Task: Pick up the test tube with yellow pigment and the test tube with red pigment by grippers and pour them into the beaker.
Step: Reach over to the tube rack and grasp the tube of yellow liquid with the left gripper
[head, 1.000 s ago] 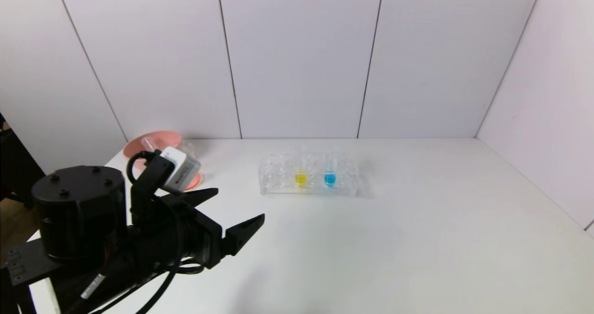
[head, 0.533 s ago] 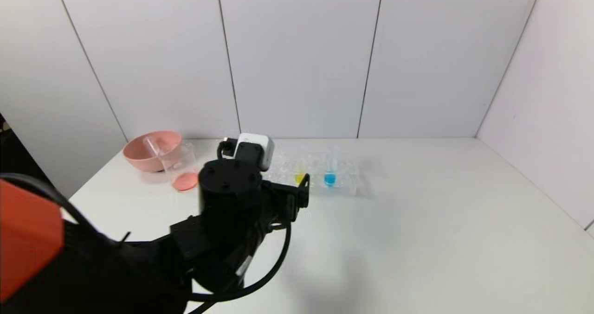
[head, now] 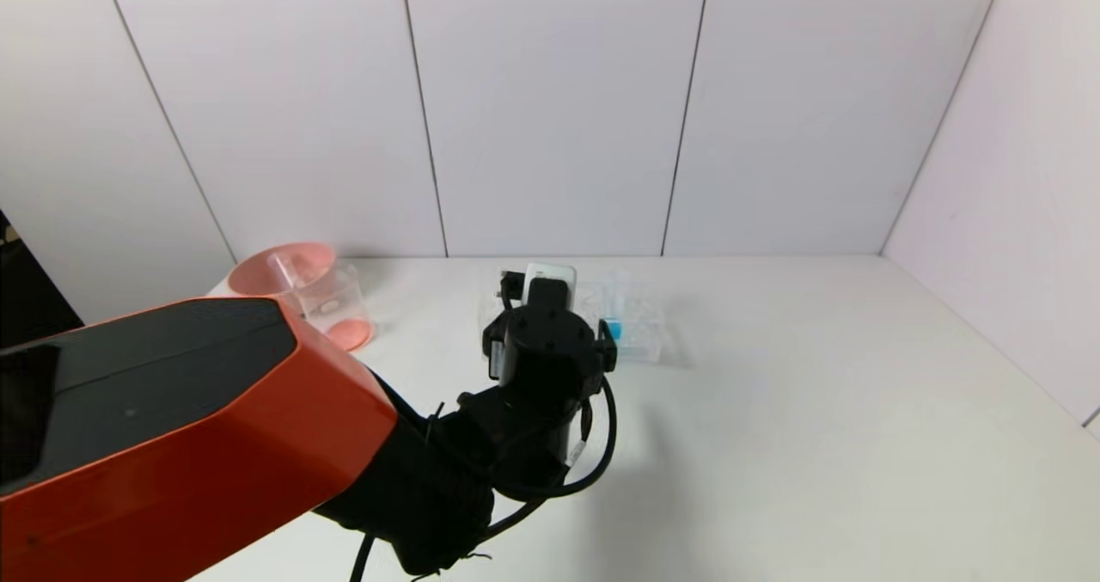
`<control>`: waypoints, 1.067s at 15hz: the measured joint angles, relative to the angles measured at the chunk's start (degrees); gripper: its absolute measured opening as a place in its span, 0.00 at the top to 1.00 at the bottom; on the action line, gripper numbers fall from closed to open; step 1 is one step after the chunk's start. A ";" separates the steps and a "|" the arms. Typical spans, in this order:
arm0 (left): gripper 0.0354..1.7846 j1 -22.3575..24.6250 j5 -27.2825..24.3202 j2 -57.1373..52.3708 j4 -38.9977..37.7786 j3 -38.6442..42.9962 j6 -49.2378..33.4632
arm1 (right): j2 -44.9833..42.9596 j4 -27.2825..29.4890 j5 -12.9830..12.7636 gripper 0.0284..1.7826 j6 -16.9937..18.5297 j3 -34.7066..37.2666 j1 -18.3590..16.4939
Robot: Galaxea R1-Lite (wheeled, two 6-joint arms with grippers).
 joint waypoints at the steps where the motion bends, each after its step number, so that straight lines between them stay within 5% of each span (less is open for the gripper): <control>1: 0.02 0.56 0.13 1.29 -0.09 -1.41 1.07 | 0.00 0.02 -0.02 0.04 0.00 0.00 0.00; 16: 0.02 6.64 -0.54 11.96 -0.12 -18.47 2.61 | 0.00 0.00 0.00 0.04 0.00 0.00 0.00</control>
